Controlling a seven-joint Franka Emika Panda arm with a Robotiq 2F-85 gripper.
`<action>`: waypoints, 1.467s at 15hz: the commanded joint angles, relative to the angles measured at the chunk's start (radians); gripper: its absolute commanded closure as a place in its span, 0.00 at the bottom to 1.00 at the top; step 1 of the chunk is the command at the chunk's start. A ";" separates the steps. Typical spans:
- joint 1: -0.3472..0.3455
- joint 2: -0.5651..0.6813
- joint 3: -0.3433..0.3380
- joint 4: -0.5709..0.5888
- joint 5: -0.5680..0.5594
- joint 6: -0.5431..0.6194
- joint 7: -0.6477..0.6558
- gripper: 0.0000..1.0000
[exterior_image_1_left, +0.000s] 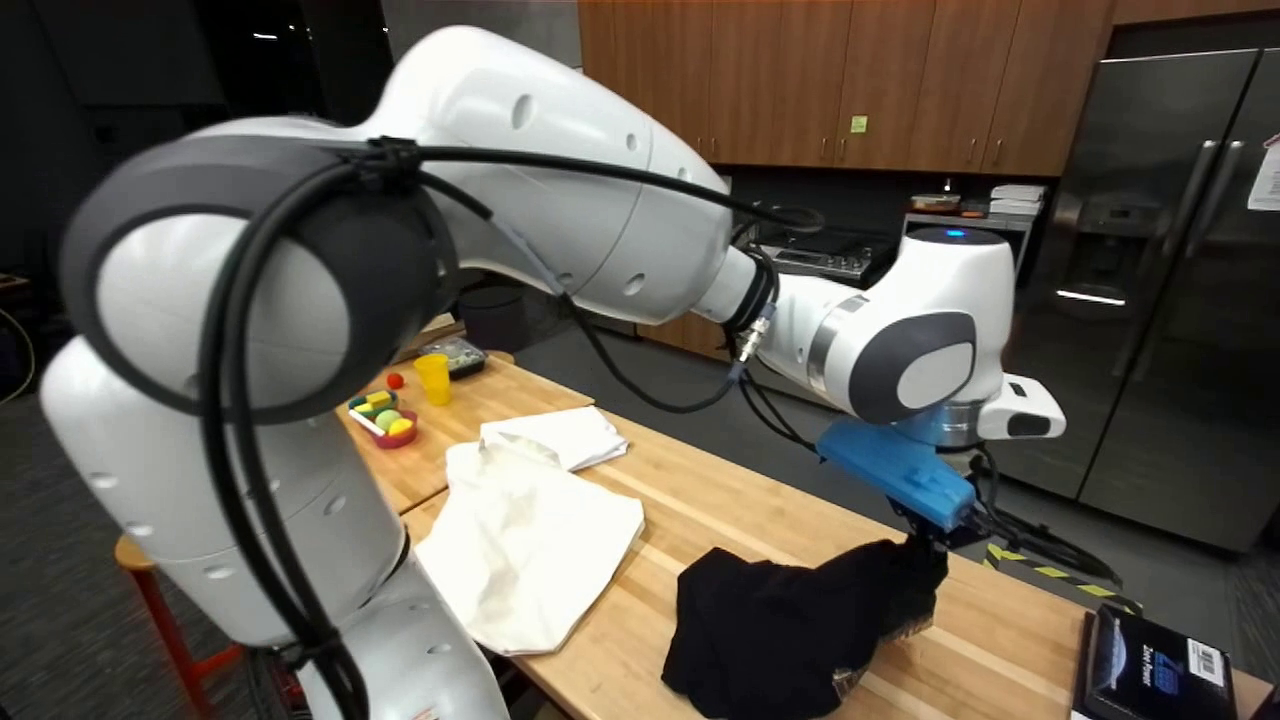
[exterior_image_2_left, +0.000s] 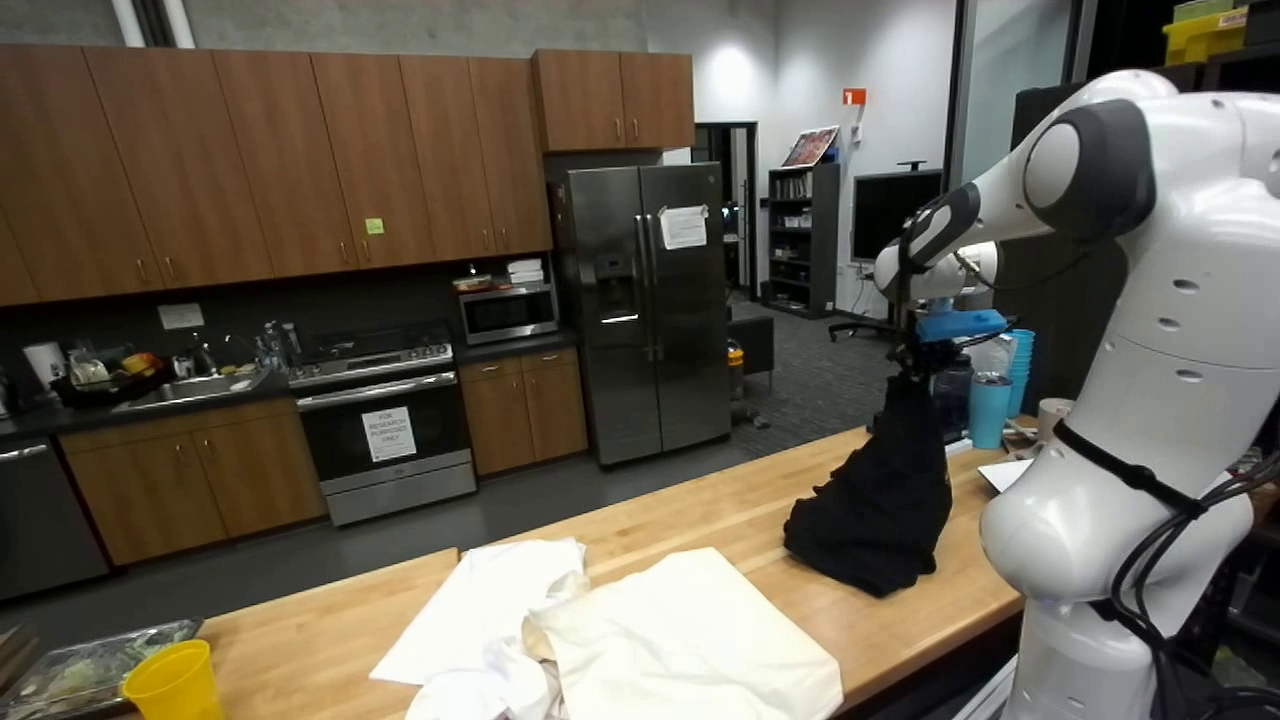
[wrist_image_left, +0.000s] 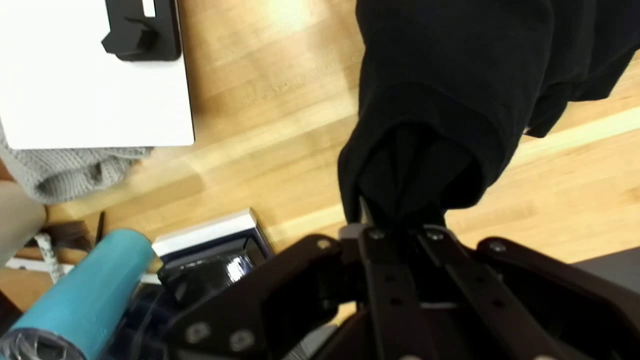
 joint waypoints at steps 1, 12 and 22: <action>-0.052 0.248 -0.053 0.189 0.106 -0.067 -0.003 0.98; -0.176 0.471 -0.052 0.320 0.179 -0.030 0.043 0.70; -0.019 0.198 0.066 0.033 0.075 -0.003 -0.028 0.08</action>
